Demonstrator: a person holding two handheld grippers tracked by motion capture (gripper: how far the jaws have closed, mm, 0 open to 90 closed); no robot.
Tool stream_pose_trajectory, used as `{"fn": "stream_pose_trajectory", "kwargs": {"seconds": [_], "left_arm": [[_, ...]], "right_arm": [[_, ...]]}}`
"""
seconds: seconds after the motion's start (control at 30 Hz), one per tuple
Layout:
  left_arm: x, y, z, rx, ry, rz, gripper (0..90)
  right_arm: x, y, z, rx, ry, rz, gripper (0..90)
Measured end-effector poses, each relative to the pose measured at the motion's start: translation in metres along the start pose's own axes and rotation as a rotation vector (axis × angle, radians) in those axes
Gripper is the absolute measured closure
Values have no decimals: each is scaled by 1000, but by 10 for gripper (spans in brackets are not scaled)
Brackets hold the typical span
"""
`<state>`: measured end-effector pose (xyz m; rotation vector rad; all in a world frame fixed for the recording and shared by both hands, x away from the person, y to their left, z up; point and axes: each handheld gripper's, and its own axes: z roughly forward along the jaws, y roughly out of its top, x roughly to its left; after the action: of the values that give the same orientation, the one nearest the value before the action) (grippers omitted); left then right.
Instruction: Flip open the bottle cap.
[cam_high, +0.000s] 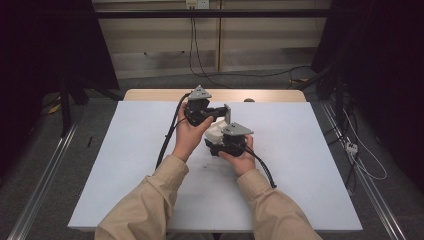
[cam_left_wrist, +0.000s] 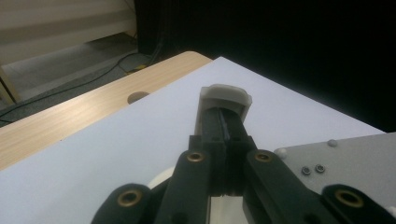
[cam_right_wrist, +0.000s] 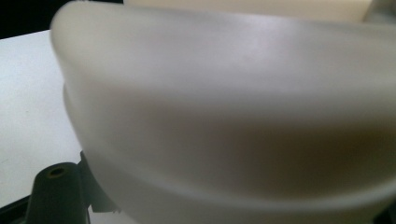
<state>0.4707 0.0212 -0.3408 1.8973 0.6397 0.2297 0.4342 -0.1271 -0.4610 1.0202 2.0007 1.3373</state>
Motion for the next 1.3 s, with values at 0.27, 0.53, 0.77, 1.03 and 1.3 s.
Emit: {"fn": "stream_pose_trajectory", "kwargs": {"seconds": [0.27, 0.53, 0.77, 1.03, 1.3], "left_arm": [[-1, 1, 3, 1, -3, -4, 900], [-1, 2, 8, 3, -9, -2, 900], [0, 2, 11, 5, -15, -4, 900], [1, 1, 15, 7, -20, -14, 900], [2, 1, 19, 5, -22, -19, 900]], "right_arm": [[0, 0, 0, 2, 0, 1, 184], [0, 0, 0, 3, 1, 1, 184], [0, 0, 0, 3, 2, 2, 184], [0, 0, 0, 5, 3, 2, 184], [0, 0, 0, 5, 4, 3, 183]]}}
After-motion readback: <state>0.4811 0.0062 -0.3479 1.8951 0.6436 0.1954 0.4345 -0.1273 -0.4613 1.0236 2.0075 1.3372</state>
